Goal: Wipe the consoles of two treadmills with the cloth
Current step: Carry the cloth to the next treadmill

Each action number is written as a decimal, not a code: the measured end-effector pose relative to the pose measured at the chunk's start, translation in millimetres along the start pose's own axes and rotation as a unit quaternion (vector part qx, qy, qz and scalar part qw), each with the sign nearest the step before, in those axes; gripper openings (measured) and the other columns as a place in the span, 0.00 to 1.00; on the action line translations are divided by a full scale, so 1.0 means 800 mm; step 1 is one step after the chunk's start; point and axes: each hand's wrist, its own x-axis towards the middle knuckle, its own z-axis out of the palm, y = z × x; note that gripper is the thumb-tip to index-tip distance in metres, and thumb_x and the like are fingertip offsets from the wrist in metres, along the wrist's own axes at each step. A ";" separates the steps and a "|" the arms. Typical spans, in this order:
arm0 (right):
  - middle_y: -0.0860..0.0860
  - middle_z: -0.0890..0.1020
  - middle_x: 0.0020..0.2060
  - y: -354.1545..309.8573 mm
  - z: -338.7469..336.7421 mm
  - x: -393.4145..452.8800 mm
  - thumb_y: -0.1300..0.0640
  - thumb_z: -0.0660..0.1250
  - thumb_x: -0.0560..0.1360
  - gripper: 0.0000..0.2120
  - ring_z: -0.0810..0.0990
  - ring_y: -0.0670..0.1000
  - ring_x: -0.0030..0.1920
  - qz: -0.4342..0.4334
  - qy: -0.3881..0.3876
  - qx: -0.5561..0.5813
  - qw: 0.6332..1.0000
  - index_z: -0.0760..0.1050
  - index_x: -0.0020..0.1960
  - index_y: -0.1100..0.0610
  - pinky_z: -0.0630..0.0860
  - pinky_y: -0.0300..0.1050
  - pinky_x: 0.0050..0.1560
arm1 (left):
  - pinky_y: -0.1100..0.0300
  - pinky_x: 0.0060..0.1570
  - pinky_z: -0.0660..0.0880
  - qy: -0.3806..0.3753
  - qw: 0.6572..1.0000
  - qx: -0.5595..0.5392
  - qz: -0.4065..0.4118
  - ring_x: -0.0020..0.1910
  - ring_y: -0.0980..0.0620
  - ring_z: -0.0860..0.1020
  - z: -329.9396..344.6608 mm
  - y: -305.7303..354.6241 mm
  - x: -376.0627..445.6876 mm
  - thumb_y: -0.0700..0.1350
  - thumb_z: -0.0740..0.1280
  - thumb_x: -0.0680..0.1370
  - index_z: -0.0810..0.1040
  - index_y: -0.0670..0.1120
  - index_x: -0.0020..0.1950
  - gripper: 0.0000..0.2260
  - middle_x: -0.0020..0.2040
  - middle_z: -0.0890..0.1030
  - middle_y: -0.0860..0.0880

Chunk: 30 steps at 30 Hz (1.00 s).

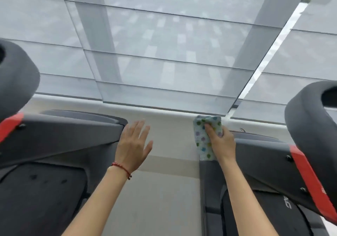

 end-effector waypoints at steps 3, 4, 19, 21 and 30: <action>0.52 0.78 0.37 0.030 0.009 -0.012 0.48 0.67 0.73 0.15 0.75 0.45 0.35 0.005 -0.040 -0.022 0.999 0.74 0.42 0.60 0.70 0.32 0.30 | 0.43 0.63 0.64 -0.028 0.999 0.021 -0.039 0.63 0.40 0.71 0.016 0.010 -0.057 0.51 0.52 0.80 0.73 0.39 0.63 0.21 0.63 0.75 0.38; 0.52 0.78 0.37 0.040 0.012 -0.016 0.48 0.67 0.73 0.15 0.74 0.44 0.35 0.007 -0.056 -0.027 0.998 0.73 0.42 0.61 0.69 0.28 0.28 | 0.44 0.63 0.64 -0.033 0.998 0.025 -0.052 0.63 0.40 0.71 0.021 0.015 -0.075 0.51 0.54 0.78 0.72 0.40 0.64 0.20 0.63 0.74 0.39; 0.53 0.79 0.35 0.123 0.090 -0.123 0.48 0.66 0.74 0.13 0.77 0.53 0.37 -0.010 -0.290 -0.122 0.949 0.74 0.40 0.59 0.71 0.45 0.37 | 0.43 0.61 0.70 -0.110 0.943 0.036 -0.312 0.63 0.42 0.71 0.007 0.087 -0.309 0.49 0.56 0.76 0.73 0.39 0.63 0.20 0.63 0.76 0.39; 0.51 0.79 0.34 0.117 0.103 -0.145 0.49 0.66 0.74 0.13 0.76 0.50 0.35 -0.017 -0.319 -0.124 0.939 0.75 0.41 0.59 0.70 0.41 0.34 | 0.43 0.61 0.70 -0.114 0.929 0.038 -0.351 0.63 0.42 0.72 -0.006 0.088 -0.337 0.49 0.56 0.76 0.75 0.38 0.62 0.21 0.63 0.75 0.39; 0.52 0.81 0.39 0.096 0.150 -0.286 0.48 0.66 0.73 0.13 0.79 0.46 0.36 -0.051 -0.431 -0.125 0.892 0.77 0.47 0.58 0.71 0.38 0.32 | 0.43 0.62 0.68 -0.067 0.869 0.053 -0.488 0.64 0.43 0.68 -0.080 0.107 -0.491 0.48 0.55 0.77 0.74 0.38 0.63 0.21 0.63 0.75 0.39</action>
